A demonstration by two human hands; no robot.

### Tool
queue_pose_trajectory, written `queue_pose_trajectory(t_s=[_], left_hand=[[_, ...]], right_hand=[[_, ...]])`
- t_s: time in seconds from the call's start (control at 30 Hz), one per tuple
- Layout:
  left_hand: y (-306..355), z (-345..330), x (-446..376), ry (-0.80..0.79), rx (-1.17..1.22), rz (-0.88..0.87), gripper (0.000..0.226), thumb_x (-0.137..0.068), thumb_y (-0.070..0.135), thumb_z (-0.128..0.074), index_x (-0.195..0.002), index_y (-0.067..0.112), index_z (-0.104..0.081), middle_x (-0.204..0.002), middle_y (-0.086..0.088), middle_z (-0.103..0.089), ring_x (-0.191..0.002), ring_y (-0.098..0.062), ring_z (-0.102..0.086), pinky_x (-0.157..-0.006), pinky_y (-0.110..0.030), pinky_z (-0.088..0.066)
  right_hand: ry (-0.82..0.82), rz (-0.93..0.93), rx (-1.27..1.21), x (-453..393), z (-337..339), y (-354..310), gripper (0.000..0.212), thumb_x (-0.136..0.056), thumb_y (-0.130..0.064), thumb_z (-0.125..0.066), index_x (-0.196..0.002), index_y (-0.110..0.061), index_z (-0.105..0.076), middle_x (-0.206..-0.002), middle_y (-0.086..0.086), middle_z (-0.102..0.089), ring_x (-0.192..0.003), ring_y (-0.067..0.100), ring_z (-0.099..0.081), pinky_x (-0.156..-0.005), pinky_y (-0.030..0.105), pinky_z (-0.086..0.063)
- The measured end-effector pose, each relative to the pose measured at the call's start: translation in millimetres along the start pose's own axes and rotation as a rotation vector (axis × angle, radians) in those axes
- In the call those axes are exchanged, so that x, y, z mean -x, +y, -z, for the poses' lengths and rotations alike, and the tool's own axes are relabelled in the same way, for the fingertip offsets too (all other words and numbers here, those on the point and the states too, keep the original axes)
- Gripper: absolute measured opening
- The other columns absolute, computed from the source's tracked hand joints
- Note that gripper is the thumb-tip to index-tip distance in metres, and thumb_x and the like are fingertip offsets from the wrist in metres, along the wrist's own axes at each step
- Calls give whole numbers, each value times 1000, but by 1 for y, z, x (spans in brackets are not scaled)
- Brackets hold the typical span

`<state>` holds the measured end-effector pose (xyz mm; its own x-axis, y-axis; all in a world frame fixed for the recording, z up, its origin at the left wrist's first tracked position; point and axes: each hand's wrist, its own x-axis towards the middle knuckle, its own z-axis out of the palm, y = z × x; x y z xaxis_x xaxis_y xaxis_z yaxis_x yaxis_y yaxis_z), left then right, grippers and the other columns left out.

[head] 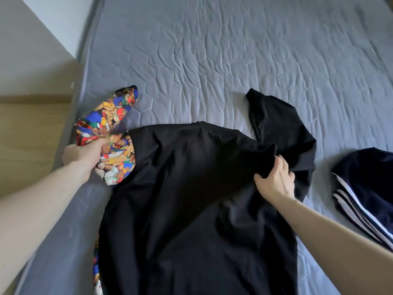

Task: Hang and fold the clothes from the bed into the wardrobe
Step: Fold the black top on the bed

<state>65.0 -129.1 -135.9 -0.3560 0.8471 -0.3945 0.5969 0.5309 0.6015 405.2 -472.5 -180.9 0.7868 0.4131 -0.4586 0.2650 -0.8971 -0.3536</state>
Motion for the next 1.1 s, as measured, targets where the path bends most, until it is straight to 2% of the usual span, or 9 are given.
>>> queue_pose_trajectory(t_s=[0.17,0.23,0.33,0.43,0.5,0.67,0.83,0.97,1.1], left_hand=[[5,28,-28,299,26,-78,72,-74,77,-58,-100,12,-73,-108,-15,-75,-98,-36,-71,-89,-44,-57],[7,47,-41,359,53,-85,70,-81,73,-55,-101,9,-73,-108,-18,-74,-101,-38,-71,-91,-46,-57],[-1,66,-49,299,-40,-11,59,-91,58,-58,-112,4,-70,-119,-23,-70,-111,-42,-67,-98,-47,-53],[-18,70,-47,-7,-143,53,37,-99,10,-56,-132,-6,-59,-138,-28,-58,-126,-43,-58,-103,-45,-46],[-26,76,-54,-95,-177,57,44,-91,-3,-57,-134,-8,-54,-138,-26,-57,-127,-40,-57,-107,-46,-47],[-19,86,-59,-116,-17,46,46,-85,37,-73,-121,10,-69,-107,-9,-73,-95,-23,-69,-83,-29,-53],[-1,74,-20,39,144,-137,25,-88,31,-71,-70,16,-62,-61,4,-59,-71,-17,-61,-41,-12,-37],[28,58,44,-90,131,-318,35,-84,53,-70,-77,19,-69,-73,8,-71,-77,-13,-66,-73,-26,-51],[63,36,117,-234,265,-436,30,-87,57,-68,-80,28,-74,-76,23,-74,-76,12,-66,-66,-11,-48]], right_hand=[[89,175,-147,16,-17,-39,9,-94,-30,-63,-97,-26,-55,-98,-5,-68,-92,25,-62,-75,37,-49],[108,281,-224,25,-21,-52,16,-93,-33,-61,-88,-26,-48,-75,-8,-62,-66,13,-57,-58,34,-45],[-9,307,-48,32,-30,-58,14,-94,-31,-63,-106,-30,-54,-106,-10,-67,-94,15,-64,-73,36,-48],[-89,109,36,34,-44,-61,81,-93,-26,-69,-157,-9,-23,-169,8,-14,-141,41,-41,-110,47,-41],[10,128,-41,36,-50,-67,95,-91,-26,-72,-161,-13,-10,-171,3,0,-140,44,-40,-110,51,-41],[-215,125,88,33,-59,-66,99,-89,-36,-73,-164,-14,-12,-171,4,-9,-149,32,-34,-114,45,-39],[127,142,-128,56,-56,-71,99,-82,-20,-78,-160,-13,-17,-168,6,-12,-143,40,-34,-116,51,-35],[227,358,-130,86,-43,-74,85,-75,-14,-81,-148,-14,-38,-155,6,-33,-136,32,-40,-112,45,-37],[-42,312,-315,129,-40,-56,70,-84,-21,-78,-142,-30,-40,-138,-13,-39,-122,9,-51,-96,23,-45]])
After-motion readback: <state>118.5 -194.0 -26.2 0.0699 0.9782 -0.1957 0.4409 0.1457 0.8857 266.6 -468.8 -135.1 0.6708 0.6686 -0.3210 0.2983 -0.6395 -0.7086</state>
